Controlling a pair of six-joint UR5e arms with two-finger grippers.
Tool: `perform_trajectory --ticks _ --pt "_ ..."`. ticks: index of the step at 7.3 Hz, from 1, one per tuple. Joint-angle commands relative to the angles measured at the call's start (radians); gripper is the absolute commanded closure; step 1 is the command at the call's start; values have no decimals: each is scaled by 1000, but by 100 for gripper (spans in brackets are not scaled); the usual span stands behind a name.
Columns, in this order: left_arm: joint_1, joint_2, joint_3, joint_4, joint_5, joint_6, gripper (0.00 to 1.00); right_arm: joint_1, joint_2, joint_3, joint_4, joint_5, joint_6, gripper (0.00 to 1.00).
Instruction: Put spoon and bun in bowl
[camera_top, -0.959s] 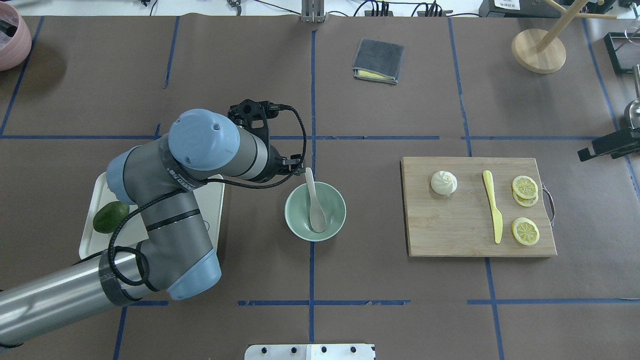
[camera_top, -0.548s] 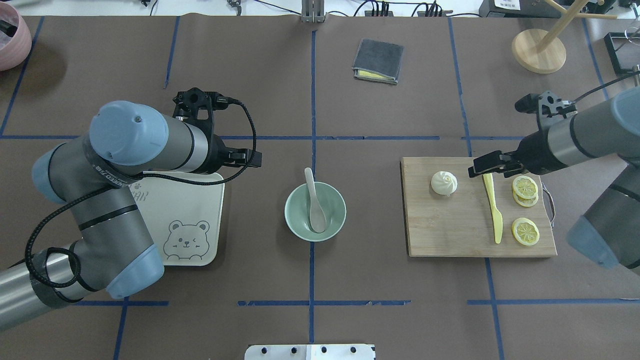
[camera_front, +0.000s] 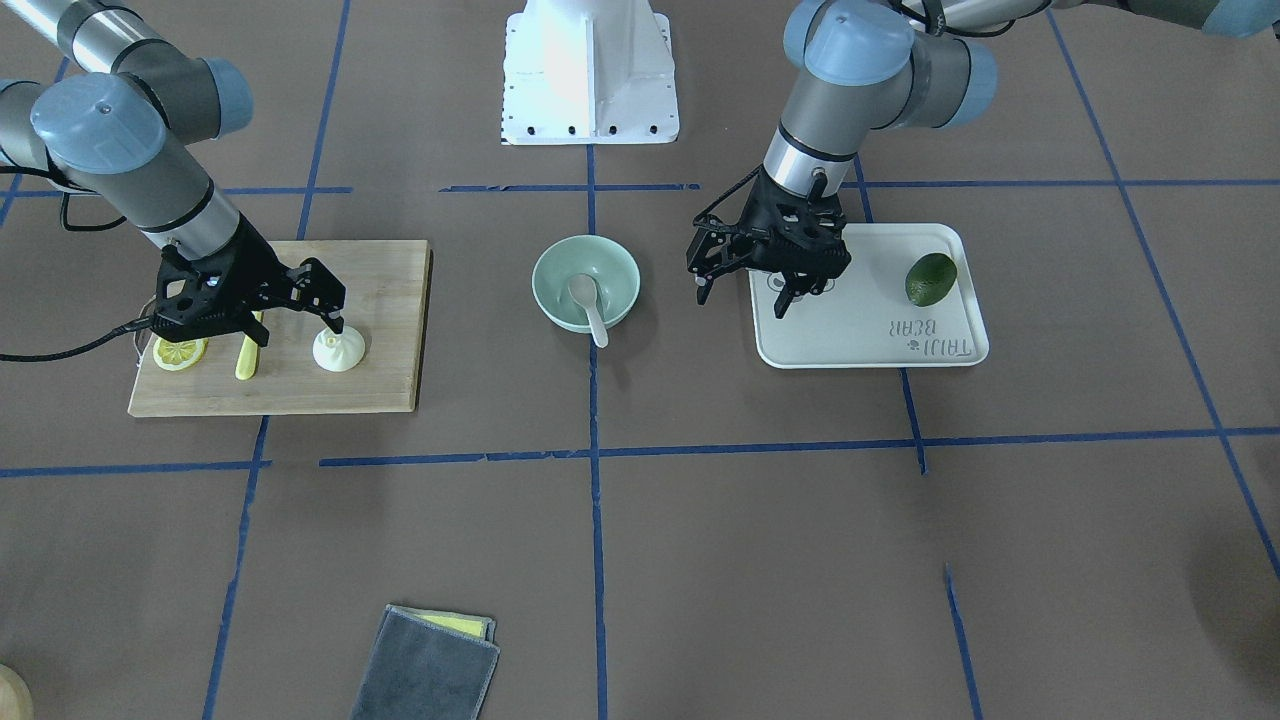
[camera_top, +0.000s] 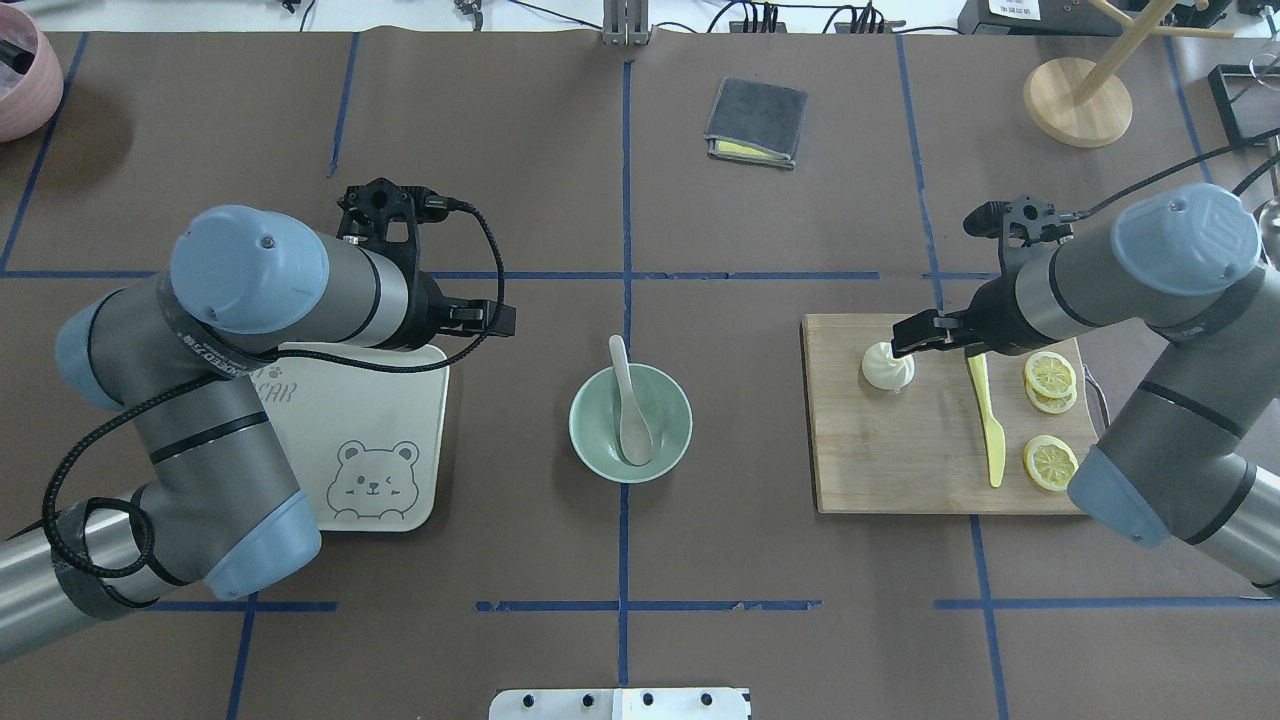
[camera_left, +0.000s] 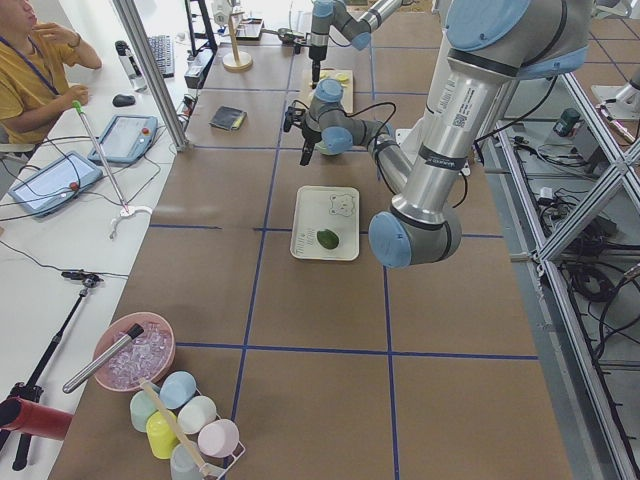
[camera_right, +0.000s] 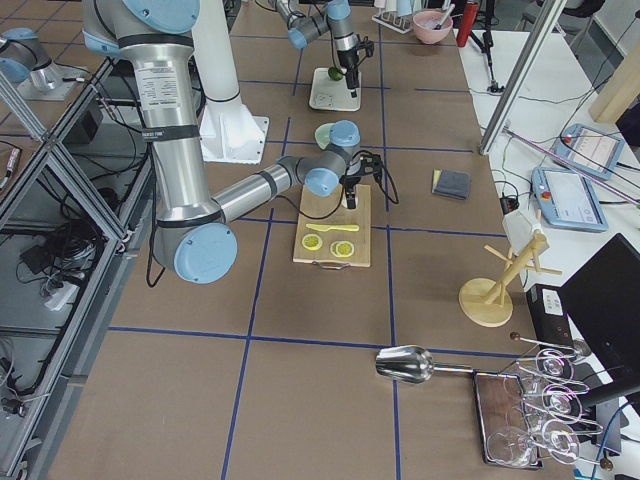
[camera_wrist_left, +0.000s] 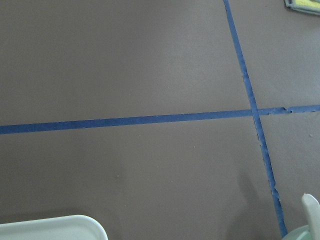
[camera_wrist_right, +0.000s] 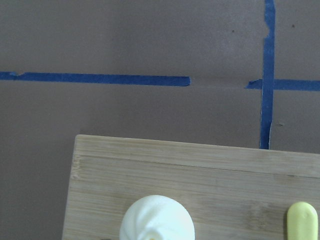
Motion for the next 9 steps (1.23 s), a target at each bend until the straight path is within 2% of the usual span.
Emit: perform_trajectory --ticks 1,4,7,9 --pt "-1 2 1 1 0 -2 0 -24 12 -12 -14 -23 2 4" --pt "-1 2 1 1 2 -2 0 -67 13 -20 -14 -48 2 4" --pt "-3 3 3 1 2 -2 0 -76 15 -28 -14 -62 0 11" --pt "-1 3 6 1 2 -3 0 -78 17 -34 -14 -68 -1 13"
